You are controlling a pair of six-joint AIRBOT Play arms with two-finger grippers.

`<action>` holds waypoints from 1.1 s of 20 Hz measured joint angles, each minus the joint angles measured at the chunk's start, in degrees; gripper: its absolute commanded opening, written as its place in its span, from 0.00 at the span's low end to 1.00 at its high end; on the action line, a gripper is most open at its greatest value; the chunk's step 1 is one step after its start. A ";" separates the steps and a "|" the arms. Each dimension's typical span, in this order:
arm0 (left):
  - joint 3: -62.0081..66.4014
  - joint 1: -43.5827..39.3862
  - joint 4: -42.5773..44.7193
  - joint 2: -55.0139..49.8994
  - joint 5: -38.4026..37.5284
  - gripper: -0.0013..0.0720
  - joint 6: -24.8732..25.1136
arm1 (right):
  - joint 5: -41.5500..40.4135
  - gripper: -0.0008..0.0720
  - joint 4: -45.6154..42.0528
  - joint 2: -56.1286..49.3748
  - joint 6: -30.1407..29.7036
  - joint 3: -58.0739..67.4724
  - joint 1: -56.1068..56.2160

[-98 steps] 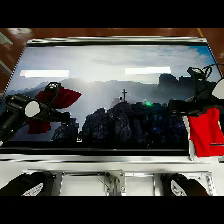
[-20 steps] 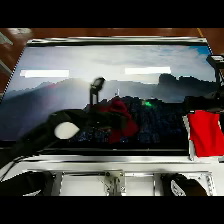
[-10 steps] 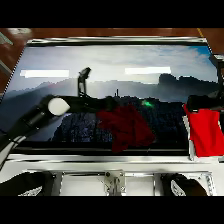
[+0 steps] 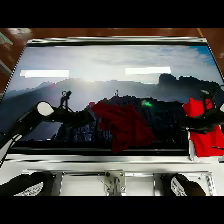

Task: Fold the shirts.

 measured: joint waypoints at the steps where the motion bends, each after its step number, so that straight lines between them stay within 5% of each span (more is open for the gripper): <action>1: -1.29 -0.61 -2.43 -1.38 1.29 0.98 1.16 | -1.01 0.95 1.95 0.00 -0.31 -1.77 -0.66; 9: -3.69 -5.16 -23.21 -12.94 10.95 0.97 12.74 | -5.88 0.95 11.39 0.00 -1.16 -6.25 -2.23; 10: -3.43 -5.64 -24.98 -14.05 11.67 0.92 13.66 | -6.03 0.95 11.93 0.00 -1.18 -6.45 -2.25; 13: -2.69 -6.40 -28.11 -16.41 14.03 0.33 15.26 | -6.47 0.95 13.81 0.00 -1.29 -8.02 -1.99; 15: -2.29 -6.49 -29.53 -17.16 15.39 0.09 15.69 | -6.82 0.95 14.69 0.02 -1.33 -9.94 -0.61; 22: -1.95 -6.78 -30.80 -16.87 15.13 0.07 18.25 | -16.17 0.95 15.56 -1.01 -0.24 -17.64 6.10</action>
